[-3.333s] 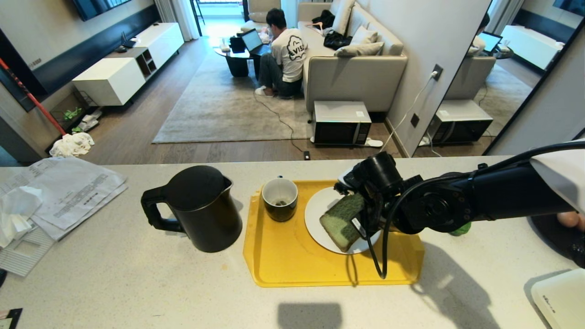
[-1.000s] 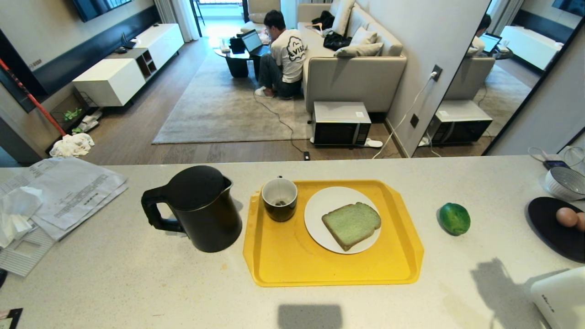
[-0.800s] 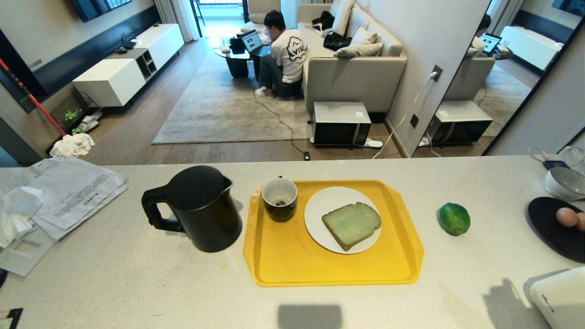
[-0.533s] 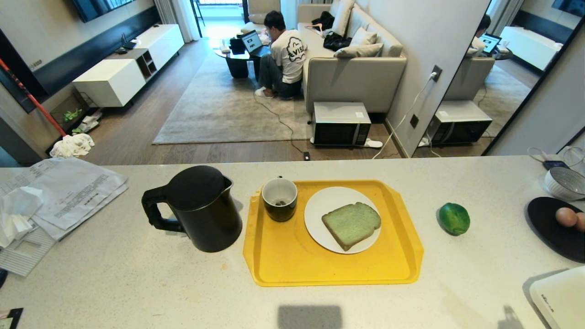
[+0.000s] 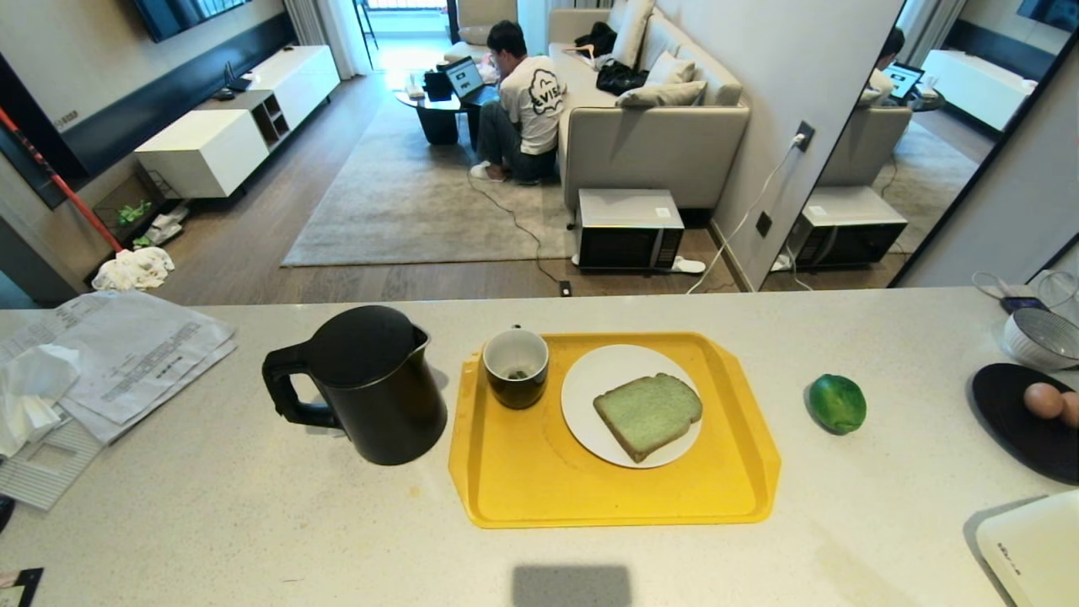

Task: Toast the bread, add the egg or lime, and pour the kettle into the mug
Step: Pick up the egg

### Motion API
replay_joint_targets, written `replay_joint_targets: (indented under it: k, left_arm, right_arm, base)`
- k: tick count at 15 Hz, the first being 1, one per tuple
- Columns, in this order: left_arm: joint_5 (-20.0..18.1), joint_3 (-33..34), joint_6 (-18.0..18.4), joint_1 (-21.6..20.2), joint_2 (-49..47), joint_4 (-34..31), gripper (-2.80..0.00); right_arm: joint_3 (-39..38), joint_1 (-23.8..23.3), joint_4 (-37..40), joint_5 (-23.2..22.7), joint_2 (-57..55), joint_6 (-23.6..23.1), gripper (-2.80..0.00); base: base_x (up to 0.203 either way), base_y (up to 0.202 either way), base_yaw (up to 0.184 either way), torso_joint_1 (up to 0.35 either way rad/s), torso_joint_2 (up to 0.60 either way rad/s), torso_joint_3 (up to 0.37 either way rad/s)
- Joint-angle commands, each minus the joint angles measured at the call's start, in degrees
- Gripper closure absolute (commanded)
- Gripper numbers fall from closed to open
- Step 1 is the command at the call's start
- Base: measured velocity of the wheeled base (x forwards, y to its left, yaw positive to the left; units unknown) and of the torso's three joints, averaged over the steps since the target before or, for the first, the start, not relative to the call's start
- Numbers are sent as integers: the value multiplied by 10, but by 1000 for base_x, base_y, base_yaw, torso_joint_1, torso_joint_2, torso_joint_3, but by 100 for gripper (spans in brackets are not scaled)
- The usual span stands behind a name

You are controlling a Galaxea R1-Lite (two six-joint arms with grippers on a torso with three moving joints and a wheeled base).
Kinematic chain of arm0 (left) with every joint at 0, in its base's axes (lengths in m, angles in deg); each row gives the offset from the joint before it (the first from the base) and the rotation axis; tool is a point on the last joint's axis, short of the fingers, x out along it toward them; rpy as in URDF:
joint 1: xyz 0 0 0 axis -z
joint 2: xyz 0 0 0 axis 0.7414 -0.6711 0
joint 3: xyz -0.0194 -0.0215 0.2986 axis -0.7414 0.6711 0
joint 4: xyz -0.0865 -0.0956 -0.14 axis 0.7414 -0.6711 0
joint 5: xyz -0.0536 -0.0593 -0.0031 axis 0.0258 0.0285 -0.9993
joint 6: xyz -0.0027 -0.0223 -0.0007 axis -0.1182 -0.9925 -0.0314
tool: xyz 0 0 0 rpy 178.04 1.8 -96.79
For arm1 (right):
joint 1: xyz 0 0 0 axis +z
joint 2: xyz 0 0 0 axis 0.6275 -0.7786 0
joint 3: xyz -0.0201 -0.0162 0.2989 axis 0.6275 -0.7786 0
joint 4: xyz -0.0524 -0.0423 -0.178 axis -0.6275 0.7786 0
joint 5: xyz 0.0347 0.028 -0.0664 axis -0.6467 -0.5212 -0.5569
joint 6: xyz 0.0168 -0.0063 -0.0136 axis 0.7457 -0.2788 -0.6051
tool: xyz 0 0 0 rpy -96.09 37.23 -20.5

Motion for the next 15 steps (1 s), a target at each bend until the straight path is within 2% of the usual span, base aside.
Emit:
replay_joint_targets:
  k: [1,6,10,15]
  left_arm:
    - [0,0,0,0,0,0,0]
    - [0,0,0,0,0,1,0]
    - [0,0,0,0,0,0,0]
    - [0,0,0,0,0,0,0]
  right_arm:
    - [-1,1,12,2,33,10,0]
    - [-1,7,22,-19,136,-31,0]
    - [-1,7,23,-16,135,8,0]
    - [-1,7,23,-16,135,9,0]
  base:
    - [0,0,0,0,0,0]
    - [0,0,0,0,0,0]
    - [0,0,0,0,0,0]
    - [0,0,0,0,0,0]
